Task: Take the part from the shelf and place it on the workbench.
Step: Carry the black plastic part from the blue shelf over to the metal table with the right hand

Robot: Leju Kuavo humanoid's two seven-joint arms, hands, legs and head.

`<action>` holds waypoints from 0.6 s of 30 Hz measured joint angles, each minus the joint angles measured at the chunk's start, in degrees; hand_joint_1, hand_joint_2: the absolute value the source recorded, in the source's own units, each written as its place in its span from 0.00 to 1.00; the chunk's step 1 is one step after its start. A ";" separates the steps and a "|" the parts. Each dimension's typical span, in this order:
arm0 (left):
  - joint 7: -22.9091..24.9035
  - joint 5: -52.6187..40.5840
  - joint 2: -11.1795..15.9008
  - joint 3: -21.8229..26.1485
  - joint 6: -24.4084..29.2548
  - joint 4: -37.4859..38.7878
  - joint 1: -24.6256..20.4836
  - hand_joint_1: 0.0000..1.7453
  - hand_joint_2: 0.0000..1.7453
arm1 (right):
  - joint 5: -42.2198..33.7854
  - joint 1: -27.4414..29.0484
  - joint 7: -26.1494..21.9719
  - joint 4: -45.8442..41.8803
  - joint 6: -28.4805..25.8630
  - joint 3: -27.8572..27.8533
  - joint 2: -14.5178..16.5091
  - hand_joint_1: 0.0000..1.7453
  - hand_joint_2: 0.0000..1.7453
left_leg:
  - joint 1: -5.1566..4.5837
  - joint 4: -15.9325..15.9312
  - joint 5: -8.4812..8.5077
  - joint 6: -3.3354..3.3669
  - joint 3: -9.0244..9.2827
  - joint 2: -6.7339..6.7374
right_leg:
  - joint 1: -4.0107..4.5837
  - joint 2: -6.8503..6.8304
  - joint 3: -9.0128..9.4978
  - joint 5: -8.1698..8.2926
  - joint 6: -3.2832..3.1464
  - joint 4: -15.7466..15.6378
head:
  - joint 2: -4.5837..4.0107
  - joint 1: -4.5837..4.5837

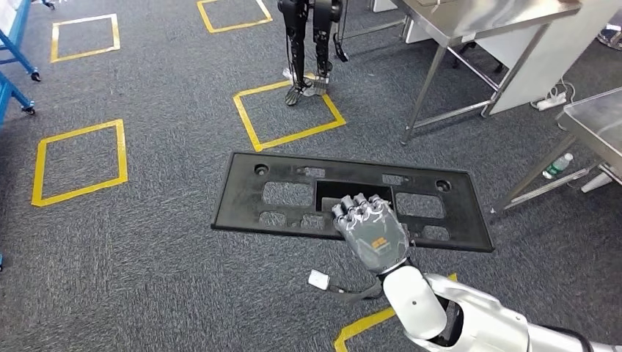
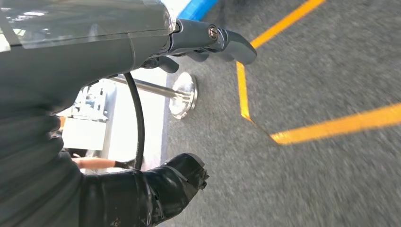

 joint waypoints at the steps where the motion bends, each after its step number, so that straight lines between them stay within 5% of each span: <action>1: -0.01 0.21 -0.15 0.34 -0.34 -0.01 -0.17 0.00 1.00 | 0.00 0.09 -0.33 0.09 0.36 -1.30 -0.16 1.00 1.00 | -0.08 -0.06 -0.15 -0.30 0.20 0.61 | 0.09 0.77 -0.12 0.03 -0.32 -0.05 | 0.01 -0.02; 2: -0.01 0.32 -0.32 0.64 -0.50 -0.01 -0.34 0.00 1.00 | 0.00 0.18 -0.79 0.17 0.55 -2.81 -0.38 1.00 1.00 | 0.00 -0.07 -0.40 -0.63 0.39 0.83 | -0.05 1.45 -0.05 0.06 -0.64 -0.19 | 0.01 -0.01; 4: 0.07 0.48 -0.53 1.12 -0.64 -0.01 -0.48 0.00 1.00 | 0.00 0.28 -1.72 0.28 0.61 -6.12 -0.71 1.00 1.00 | 0.22 1.90 -1.96 -1.09 -0.20 -1.08 | -0.34 2.76 0.27 0.21 -1.39 -0.64 | 0.01 -0.02; 7: 0.63 0.78 -0.56 1.94 -0.77 -0.01 -0.40 0.00 1.00 | 0.00 0.71 -2.65 0.40 0.72 -11.05 -0.88 1.00 1.00 | 0.29 12.32 -6.95 -1.16 -5.42 -4.80 | -0.29 4.63 0.42 0.21 -2.25 -0.76 | -0.01 -0.03; 9: 1.25 1.15 -0.56 2.56 -0.77 -0.01 -0.39 0.00 1.00 | 0.00 1.28 -3.12 0.43 1.08 -13.47 -0.97 1.00 1.00 | 0.21 16.67 -7.26 -1.08 -8.21 -5.26 | -0.11 6.25 0.51 0.07 -2.40 -0.60 | -0.01 -0.03; 11: 1.77 1.69 -0.57 2.97 -0.77 0.00 -0.43 0.00 1.00 | 0.00 1.74 -3.85 0.44 1.47 -15.64 -1.13 1.00 1.00 | 0.20 12.59 -3.20 -0.74 -7.21 -5.72 | -0.01 7.97 0.67 -0.16 -2.29 -0.31 | -0.01 -0.03; 13: 2.09 2.18 -0.58 3.31 -0.78 0.02 -0.45 0.00 1.00 | 0.01 1.78 -4.68 0.44 1.68 -17.92 -1.22 1.00 1.00 | 0.33 5.20 0.52 -0.22 -4.43 -8.40 | -0.04 9.47 0.53 -0.46 -1.89 0.15 | -0.01 -0.02; 15: 2.27 2.38 -0.63 3.59 -0.88 0.07 -0.48 0.00 1.00 | 0.01 1.59 -5.39 0.48 1.95 -19.98 -1.25 1.00 1.00 | 0.24 1.82 1.23 0.09 -3.09 -10.36 | -0.32 10.80 -0.01 -0.44 -1.19 0.38 | 0.00 -0.02; 17: 2.34 2.43 -0.77 3.70 -1.00 0.11 -0.62 0.00 1.00 | 0.00 1.44 -5.95 0.56 2.31 -21.46 -1.38 1.00 1.00 | 0.13 1.24 1.27 0.43 -2.78 -9.33 | -0.62 11.97 -0.37 -0.17 -0.35 0.19 | 0.01 -0.05; 18: 2.34 2.47 -0.85 3.72 -1.07 0.12 -0.71 0.00 1.00 | 0.00 1.32 -6.15 0.59 2.42 -22.04 -1.49 1.00 1.00 | 0.22 0.81 1.43 0.77 -2.47 -8.61 | -0.57 11.33 -0.46 -0.31 -0.01 0.39 | 0.00 0.01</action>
